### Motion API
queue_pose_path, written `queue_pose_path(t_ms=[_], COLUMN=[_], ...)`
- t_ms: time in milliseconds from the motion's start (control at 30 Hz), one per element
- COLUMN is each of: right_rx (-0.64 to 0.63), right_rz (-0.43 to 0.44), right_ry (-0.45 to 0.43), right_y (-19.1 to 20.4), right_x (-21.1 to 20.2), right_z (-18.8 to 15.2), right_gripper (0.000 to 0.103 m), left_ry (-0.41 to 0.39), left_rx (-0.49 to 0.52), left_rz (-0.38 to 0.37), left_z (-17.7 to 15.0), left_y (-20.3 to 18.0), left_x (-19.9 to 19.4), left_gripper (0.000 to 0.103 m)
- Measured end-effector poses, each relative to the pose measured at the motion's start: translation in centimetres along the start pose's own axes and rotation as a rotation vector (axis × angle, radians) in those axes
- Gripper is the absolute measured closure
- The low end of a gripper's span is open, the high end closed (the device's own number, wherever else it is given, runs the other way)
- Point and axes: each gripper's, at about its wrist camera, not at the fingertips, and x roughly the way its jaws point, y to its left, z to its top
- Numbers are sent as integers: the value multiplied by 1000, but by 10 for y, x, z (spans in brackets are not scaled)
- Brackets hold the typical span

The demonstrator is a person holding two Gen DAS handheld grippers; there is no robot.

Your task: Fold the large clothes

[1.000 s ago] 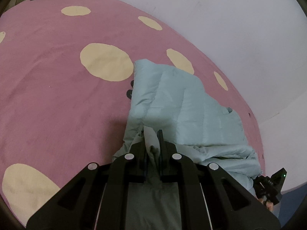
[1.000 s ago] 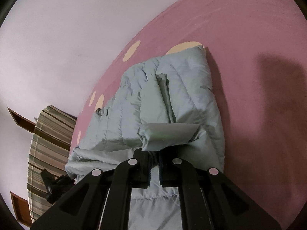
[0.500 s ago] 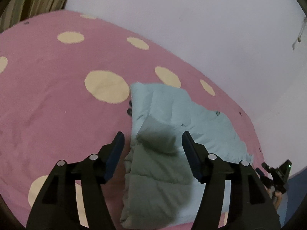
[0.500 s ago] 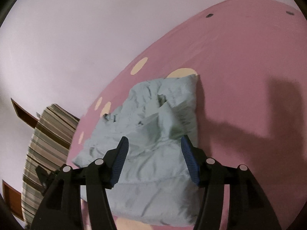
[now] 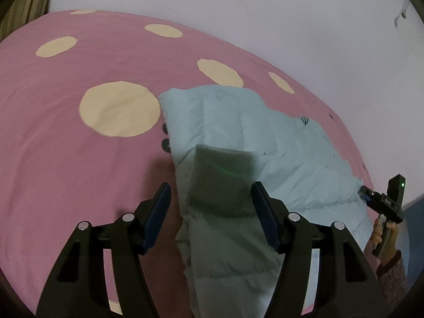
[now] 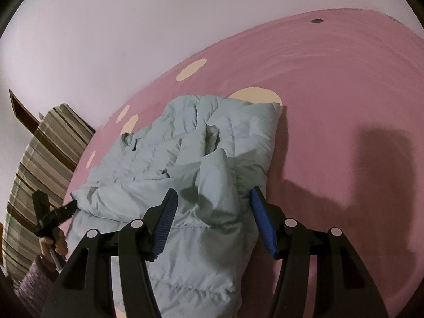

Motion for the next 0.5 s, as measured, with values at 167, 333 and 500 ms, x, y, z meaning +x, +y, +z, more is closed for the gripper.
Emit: queue_pose_path(t_ms=[167,333,500], right_rx=[-76,-115,-167], right_rz=[-60,-92,-120], right_ry=[7,-31,-89], right_y=[9,16,31], right_x=[7,-2,-25], right_z=[-3,-7,-14], right_gripper=[74,90,97], left_ry=[30,4,-61], left_rx=[82,124,167], left_rz=[15,53,69], left_z=[2,0,-1], left_y=[-11,-21,-39], left_x=[11,4,-21], left_gripper=[69,97,99])
